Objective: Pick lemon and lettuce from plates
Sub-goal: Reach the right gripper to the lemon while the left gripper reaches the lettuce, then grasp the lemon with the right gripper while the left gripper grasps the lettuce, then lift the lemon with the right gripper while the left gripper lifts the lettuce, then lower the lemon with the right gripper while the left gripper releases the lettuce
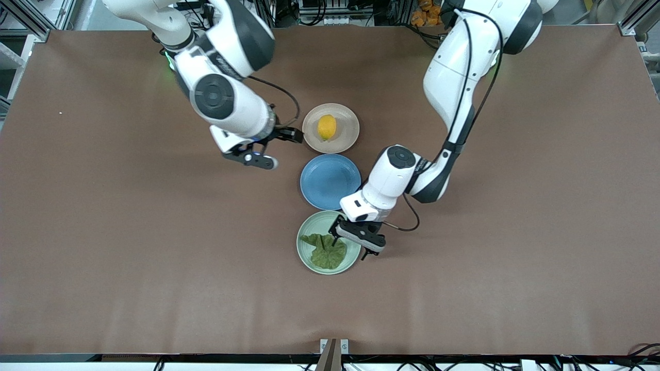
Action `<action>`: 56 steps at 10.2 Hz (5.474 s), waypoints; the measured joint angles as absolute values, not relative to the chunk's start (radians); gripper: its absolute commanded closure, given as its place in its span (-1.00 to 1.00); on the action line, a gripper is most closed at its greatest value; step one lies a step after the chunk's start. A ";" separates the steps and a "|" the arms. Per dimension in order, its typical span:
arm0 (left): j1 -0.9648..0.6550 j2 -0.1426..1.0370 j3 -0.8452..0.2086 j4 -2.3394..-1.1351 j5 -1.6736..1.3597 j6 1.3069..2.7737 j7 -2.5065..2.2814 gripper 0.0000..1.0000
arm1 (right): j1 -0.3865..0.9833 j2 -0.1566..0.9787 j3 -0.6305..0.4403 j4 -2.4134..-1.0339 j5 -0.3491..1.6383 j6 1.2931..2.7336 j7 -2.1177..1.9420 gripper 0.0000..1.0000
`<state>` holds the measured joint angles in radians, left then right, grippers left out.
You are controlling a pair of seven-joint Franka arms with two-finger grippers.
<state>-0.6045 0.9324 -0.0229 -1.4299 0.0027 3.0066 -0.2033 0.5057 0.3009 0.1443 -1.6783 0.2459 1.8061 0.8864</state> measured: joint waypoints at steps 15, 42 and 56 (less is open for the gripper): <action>-0.667 1.010 -0.018 -1.413 0.003 3.010 -0.226 0.59 | 0.806 0.494 0.143 -1.917 0.248 2.279 1.049 -1.00; -0.248 0.532 0.003 -1.462 0.015 2.133 -0.164 1.00 | 0.312 0.366 0.111 -1.883 0.244 2.118 0.440 1.00; -0.151 0.634 0.013 -1.455 0.019 2.070 -0.114 -1.00 | -0.034 0.520 0.108 -1.907 0.135 2.141 0.083 -1.00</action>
